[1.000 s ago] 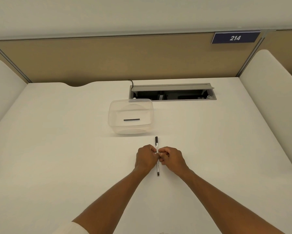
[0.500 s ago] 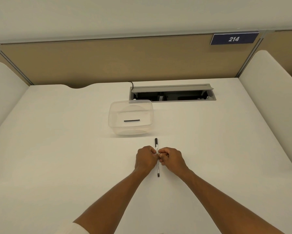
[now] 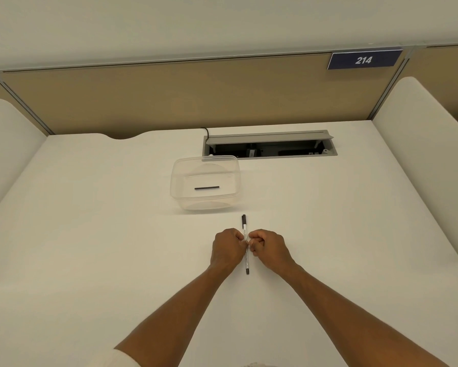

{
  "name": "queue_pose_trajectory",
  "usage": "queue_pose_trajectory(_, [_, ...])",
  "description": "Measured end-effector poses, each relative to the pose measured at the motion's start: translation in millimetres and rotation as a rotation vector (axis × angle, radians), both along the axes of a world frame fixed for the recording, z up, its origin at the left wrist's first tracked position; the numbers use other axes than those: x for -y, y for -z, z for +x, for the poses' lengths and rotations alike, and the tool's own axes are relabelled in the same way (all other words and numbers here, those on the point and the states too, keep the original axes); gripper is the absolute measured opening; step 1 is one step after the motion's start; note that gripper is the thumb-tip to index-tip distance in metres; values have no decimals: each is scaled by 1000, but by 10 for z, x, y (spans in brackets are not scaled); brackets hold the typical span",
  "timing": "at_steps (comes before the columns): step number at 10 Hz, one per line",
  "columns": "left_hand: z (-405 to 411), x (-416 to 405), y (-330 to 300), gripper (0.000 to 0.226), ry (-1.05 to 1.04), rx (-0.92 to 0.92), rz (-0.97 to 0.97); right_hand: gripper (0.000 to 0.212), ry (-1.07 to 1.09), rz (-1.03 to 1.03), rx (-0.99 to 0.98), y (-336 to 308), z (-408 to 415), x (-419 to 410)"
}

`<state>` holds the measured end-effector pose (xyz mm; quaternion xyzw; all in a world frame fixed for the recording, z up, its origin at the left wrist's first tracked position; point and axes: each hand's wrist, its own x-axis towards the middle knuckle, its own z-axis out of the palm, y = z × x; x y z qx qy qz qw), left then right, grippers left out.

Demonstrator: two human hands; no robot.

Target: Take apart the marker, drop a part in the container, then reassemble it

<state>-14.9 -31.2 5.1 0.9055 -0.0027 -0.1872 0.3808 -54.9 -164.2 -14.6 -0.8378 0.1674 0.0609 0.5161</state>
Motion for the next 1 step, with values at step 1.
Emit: queue_pose_trajectory(1, [-12, -69, 30, 14, 2, 43, 19, 17, 28, -3, 71, -5, -48, -2])
